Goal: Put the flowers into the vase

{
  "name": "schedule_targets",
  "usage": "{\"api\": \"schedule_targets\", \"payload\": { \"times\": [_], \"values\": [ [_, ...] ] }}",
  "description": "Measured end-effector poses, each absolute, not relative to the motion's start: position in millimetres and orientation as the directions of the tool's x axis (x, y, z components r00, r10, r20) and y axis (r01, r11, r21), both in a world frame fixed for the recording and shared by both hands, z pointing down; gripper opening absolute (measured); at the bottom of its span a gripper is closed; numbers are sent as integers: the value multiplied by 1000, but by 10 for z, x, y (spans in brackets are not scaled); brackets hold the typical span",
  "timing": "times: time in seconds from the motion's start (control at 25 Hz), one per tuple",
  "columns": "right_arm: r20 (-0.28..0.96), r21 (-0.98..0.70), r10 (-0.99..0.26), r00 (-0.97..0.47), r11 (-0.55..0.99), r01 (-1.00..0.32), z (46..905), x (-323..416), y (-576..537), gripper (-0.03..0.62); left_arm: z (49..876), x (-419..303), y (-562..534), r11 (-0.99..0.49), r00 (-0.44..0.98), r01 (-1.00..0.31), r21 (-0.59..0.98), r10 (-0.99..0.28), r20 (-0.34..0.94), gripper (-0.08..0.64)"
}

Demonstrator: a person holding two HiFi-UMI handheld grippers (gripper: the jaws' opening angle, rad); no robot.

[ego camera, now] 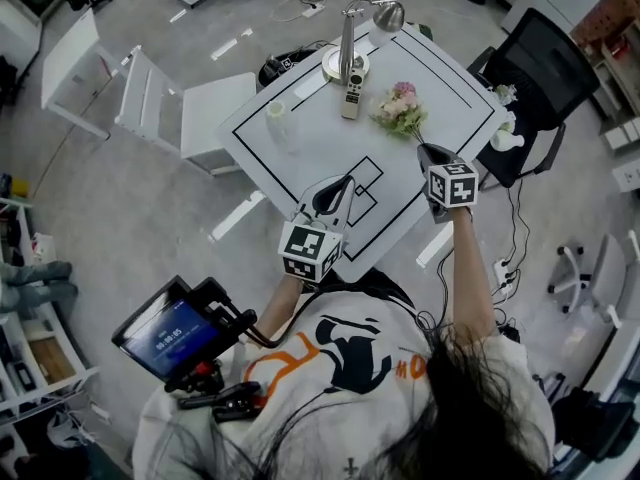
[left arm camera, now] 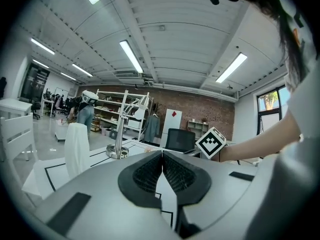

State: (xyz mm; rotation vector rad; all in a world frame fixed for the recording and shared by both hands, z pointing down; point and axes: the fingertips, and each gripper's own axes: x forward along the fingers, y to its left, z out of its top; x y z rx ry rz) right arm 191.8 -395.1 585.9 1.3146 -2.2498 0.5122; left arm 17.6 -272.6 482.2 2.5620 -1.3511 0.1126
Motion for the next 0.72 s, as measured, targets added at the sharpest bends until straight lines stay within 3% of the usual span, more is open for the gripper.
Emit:
{"api": "schedule_targets", "payload": {
  "times": [0.08, 0.16, 0.72],
  "values": [
    [609, -78, -668, -427, 486, -871, 5950, 1995, -4079, 44, 4798, 173, -2808, -513, 540, -840, 176, -823, 176, 11],
    [648, -83, -625, -434, 509, -857, 6086, 2049, -4182, 112, 4784, 175, -2849, -485, 511, -857, 172, -842, 172, 11],
    [867, -135, -290, -406, 648, -750, 6698, 2042, -4670, 178, 4959, 136, -2949, -349, 383, -921, 175, -895, 229, 11]
  ]
}}
